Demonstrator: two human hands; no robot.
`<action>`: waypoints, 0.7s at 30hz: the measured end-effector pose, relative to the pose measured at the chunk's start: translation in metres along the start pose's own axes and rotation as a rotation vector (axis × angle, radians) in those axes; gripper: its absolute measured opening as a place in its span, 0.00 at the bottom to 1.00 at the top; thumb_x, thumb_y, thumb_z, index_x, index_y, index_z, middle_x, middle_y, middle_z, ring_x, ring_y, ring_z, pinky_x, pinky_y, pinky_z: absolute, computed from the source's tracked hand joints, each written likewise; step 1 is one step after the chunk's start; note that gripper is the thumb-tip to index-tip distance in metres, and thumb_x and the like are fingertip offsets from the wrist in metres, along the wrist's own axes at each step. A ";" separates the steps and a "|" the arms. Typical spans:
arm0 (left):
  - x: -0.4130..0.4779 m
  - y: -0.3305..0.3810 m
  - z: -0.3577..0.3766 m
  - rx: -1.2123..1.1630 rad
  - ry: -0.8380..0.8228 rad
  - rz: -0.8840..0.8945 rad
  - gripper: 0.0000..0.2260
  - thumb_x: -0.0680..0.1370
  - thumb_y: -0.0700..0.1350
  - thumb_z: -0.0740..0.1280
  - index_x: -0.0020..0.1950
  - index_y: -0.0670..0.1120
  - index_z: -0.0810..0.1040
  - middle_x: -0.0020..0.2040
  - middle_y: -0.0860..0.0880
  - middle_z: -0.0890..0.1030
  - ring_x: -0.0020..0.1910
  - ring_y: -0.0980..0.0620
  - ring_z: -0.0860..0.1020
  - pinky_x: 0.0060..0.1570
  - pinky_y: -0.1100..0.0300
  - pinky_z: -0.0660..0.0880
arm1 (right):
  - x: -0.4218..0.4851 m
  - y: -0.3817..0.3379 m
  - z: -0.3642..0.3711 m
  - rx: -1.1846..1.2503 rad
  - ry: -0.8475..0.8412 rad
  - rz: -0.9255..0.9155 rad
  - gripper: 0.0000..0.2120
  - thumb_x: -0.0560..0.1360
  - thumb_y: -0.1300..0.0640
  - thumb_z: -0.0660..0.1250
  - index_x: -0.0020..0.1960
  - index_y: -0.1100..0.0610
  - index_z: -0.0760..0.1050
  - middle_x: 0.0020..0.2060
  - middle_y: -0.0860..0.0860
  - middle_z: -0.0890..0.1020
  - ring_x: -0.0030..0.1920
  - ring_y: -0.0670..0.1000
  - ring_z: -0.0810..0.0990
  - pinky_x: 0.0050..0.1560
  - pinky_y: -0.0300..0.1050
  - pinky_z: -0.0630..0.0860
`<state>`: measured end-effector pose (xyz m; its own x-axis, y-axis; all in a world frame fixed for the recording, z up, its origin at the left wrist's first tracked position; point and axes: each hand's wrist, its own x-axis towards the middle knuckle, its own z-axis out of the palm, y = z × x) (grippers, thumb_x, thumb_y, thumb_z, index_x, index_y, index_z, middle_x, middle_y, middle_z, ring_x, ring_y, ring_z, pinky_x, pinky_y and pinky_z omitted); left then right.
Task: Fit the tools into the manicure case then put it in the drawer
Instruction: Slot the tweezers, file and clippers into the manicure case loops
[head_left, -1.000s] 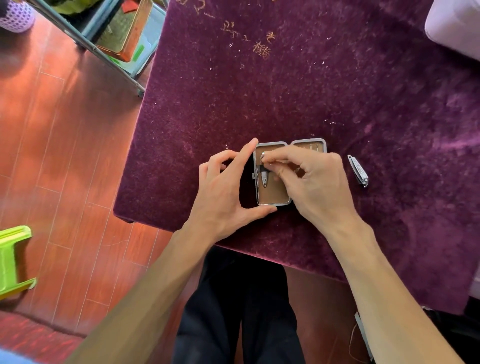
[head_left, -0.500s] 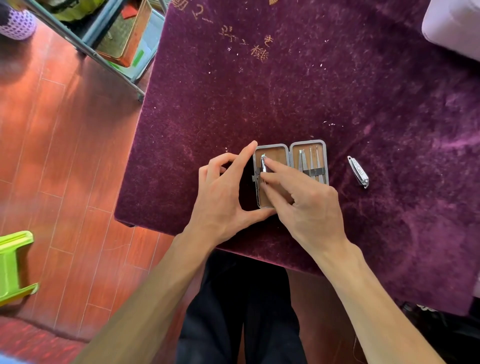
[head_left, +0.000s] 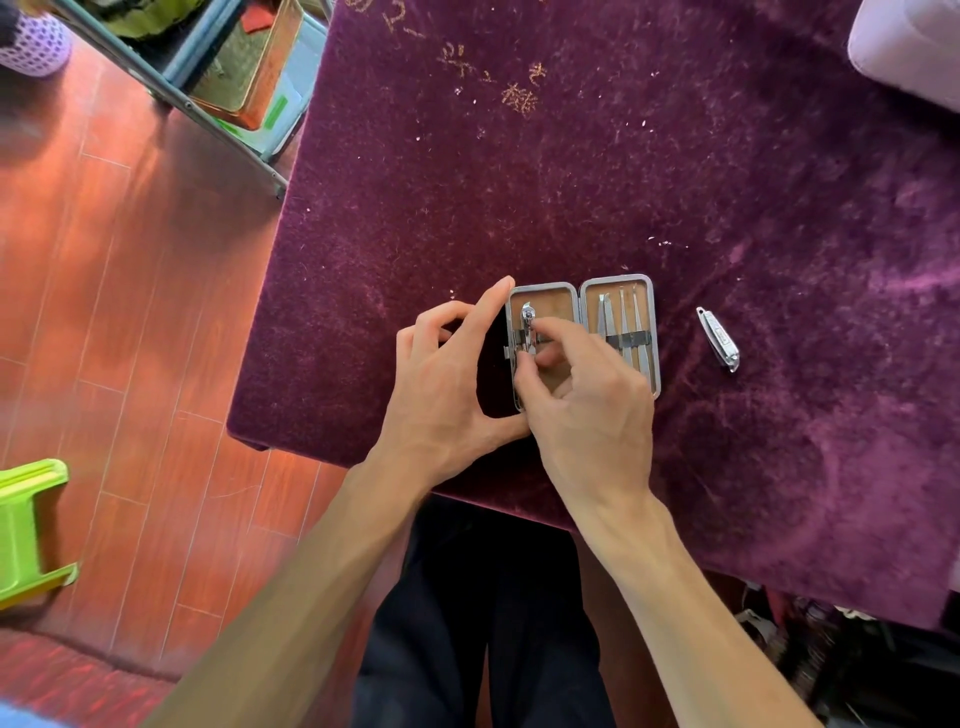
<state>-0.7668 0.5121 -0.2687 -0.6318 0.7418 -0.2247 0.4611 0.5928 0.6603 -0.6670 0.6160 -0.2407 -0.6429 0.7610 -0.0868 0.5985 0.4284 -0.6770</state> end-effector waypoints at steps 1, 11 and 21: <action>0.000 -0.001 0.000 -0.001 -0.001 -0.005 0.47 0.64 0.67 0.74 0.80 0.63 0.57 0.58 0.66 0.56 0.61 0.61 0.57 0.67 0.58 0.65 | 0.000 -0.002 0.001 -0.006 0.006 0.010 0.13 0.77 0.59 0.76 0.62 0.55 0.84 0.42 0.47 0.85 0.41 0.49 0.84 0.43 0.51 0.83; -0.001 -0.001 0.002 -0.007 0.008 -0.027 0.45 0.65 0.68 0.70 0.80 0.64 0.57 0.62 0.61 0.60 0.62 0.56 0.61 0.61 0.72 0.59 | -0.004 -0.015 0.005 -0.109 0.043 0.051 0.11 0.78 0.59 0.76 0.59 0.58 0.87 0.41 0.52 0.86 0.39 0.54 0.85 0.37 0.52 0.82; 0.001 0.003 -0.004 0.000 -0.056 -0.057 0.51 0.62 0.69 0.77 0.79 0.69 0.53 0.64 0.63 0.59 0.64 0.53 0.62 0.58 0.72 0.57 | 0.000 0.008 -0.029 0.031 0.181 0.113 0.09 0.79 0.56 0.75 0.58 0.56 0.87 0.41 0.46 0.86 0.32 0.45 0.81 0.42 0.40 0.81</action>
<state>-0.7682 0.5131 -0.2643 -0.6213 0.7233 -0.3013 0.4258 0.6345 0.6451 -0.6481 0.6332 -0.2254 -0.4744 0.8797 -0.0328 0.6455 0.3223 -0.6924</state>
